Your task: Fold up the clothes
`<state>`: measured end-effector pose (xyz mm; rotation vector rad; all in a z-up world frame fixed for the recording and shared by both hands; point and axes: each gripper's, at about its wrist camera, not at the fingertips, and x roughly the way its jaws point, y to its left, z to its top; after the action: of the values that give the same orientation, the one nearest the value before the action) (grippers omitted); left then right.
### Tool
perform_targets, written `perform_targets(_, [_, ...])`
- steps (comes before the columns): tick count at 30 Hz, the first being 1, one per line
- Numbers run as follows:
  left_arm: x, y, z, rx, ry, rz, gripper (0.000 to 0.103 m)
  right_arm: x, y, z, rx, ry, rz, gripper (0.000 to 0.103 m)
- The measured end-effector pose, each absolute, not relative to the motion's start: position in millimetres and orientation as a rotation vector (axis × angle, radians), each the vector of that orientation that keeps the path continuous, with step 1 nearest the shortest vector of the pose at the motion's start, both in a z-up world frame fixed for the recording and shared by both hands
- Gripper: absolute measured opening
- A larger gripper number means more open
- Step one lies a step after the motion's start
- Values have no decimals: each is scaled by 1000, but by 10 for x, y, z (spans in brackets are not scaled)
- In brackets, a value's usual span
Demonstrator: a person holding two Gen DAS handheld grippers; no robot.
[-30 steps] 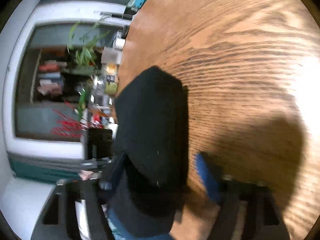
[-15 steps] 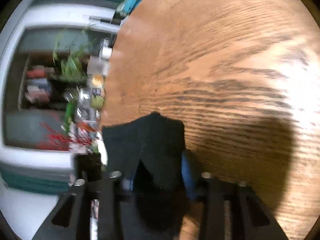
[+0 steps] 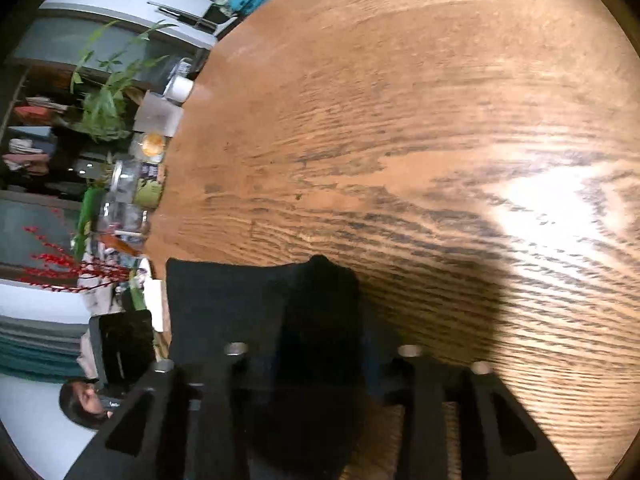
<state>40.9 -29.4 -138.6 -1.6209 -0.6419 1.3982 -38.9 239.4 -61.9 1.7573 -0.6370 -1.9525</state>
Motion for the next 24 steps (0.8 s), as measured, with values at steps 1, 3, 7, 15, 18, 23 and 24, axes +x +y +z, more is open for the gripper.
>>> perform_targets(1, [416,-288,-1374,-1617,-634,1404,35,-399,2398,-593,1771,-633,-1962,76])
perform_targets(3, [424,-266,-1356,-1609,-626,1408,39,-390,2357,-637,1769,-619,-1967,53])
perform_targets(7, [452,-257,-1229,-1598,-582,1426,71,-341,2308,-604,1758,-584,-2016,36])
perform_targets(15, [618,-620,-850,-1491,-684,1557,83,500,2723,-595,1694,-754,-1823,80])
perform_targets(18, [772,-576,-822,-1505,-672,1553,83,821,2819,-756,1662,-873,-1736,79])
perform_targets(23, [948,-361,-814,-1532,-591,1553,83,976,2711,-887,1588,-950,-1675,66])
perform_targets(24, [957,-368,-830,-1546,-581,1559,83,974,2661,-886,1594,-911,-1697,56])
